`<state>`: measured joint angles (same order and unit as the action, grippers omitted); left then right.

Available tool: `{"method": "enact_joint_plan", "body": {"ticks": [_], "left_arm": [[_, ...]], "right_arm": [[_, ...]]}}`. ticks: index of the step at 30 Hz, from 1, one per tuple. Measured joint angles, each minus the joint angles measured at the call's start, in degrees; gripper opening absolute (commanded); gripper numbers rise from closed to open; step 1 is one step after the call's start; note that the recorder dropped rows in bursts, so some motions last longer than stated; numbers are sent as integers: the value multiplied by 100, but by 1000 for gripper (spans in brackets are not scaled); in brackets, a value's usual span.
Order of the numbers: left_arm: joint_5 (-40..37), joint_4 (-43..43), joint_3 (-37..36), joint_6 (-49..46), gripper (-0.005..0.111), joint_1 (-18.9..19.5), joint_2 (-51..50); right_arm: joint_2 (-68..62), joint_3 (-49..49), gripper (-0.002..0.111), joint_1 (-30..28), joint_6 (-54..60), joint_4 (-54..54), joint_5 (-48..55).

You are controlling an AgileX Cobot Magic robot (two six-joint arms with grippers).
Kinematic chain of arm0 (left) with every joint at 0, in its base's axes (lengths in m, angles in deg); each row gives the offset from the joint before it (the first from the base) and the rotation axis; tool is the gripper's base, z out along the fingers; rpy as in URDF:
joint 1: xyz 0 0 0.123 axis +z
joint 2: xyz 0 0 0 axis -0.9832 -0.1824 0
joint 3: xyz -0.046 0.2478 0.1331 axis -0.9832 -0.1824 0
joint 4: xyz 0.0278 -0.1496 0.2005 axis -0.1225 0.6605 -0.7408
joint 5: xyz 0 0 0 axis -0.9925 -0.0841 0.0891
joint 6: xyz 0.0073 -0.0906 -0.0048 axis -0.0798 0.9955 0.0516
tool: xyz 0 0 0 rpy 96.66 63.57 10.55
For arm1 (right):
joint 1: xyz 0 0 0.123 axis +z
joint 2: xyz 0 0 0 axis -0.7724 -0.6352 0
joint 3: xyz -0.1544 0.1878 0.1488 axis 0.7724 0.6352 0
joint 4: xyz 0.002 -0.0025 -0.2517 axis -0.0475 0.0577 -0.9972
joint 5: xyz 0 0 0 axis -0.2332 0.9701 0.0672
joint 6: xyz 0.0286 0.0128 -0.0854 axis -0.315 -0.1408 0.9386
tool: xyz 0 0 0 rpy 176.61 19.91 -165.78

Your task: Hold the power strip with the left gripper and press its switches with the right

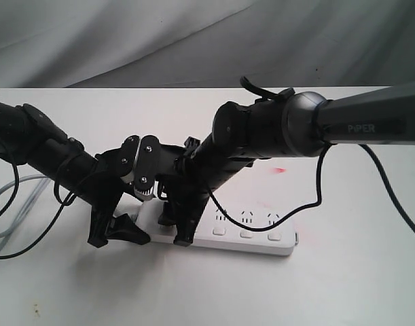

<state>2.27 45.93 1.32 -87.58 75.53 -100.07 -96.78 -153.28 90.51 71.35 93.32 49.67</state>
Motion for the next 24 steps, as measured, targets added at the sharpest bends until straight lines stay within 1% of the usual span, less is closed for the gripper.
{"method": "enact_joint_plan", "body": {"ticks": [24], "left_arm": [[0,-13,0,0,68,0,0]], "right_arm": [[-70,-14,53,69,58,-11,60]]}}
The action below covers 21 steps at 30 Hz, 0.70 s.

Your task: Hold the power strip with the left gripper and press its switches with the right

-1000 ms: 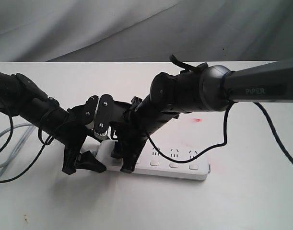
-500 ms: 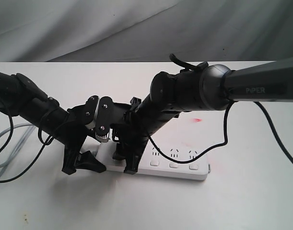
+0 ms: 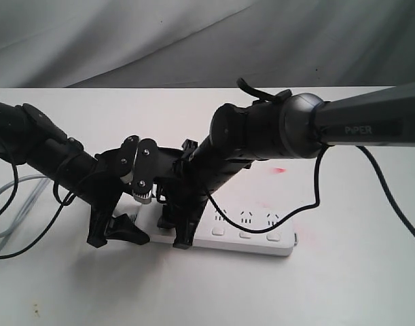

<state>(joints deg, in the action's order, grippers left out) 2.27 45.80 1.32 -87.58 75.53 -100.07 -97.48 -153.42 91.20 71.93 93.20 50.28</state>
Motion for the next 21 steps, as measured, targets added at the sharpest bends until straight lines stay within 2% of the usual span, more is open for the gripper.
{"method": "enact_joint_plan", "body": {"ticks": [11,17,21], "left_arm": [[0,0,0,0,68,0,0],[0,0,0,0,68,0,0],[0,-10,0,0,68,0,0]], "right_arm": [[749,67,53,43,25,9,115],[866,98,53,-339,-498,-31,777],[1065,584,53,-438,-561,-31,556]]}}
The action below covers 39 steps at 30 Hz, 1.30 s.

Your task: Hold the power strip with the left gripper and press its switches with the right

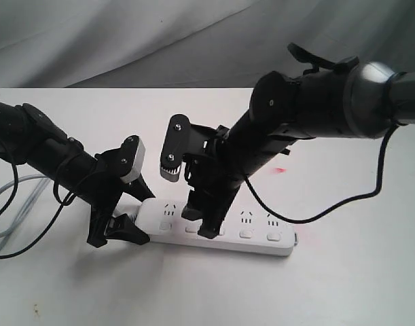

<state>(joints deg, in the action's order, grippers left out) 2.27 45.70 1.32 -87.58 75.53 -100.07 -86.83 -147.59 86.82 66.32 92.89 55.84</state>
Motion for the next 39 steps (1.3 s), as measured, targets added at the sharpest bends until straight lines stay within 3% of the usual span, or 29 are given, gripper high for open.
{"method": "enact_joint_plan", "body": {"ticks": [5,21,39], "left_arm": [[0,0,0,0,68,0,0],[0,0,0,0,68,0,0],[0,0,0,0,68,0,0]], "right_arm": [[22,403,53,0,47,0,-400],[-4,430,53,155,425,287,-1089],[-244,444,53,167,561,323,-1223]]}}
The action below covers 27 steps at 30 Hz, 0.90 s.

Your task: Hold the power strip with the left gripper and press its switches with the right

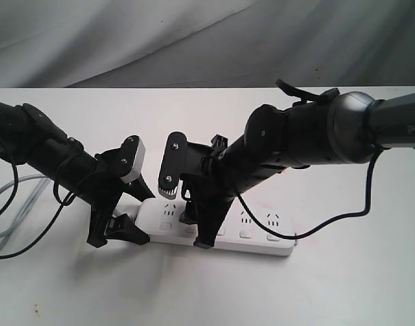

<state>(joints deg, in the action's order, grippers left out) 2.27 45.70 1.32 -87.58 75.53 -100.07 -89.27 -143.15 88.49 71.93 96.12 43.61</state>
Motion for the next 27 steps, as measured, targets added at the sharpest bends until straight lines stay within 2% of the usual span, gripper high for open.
{"method": "enact_joint_plan", "body": {"ticks": [27], "left_arm": [[0,0,0,0,68,0,0]], "right_arm": [[-110,65,53,-12,58,74,30]]}}
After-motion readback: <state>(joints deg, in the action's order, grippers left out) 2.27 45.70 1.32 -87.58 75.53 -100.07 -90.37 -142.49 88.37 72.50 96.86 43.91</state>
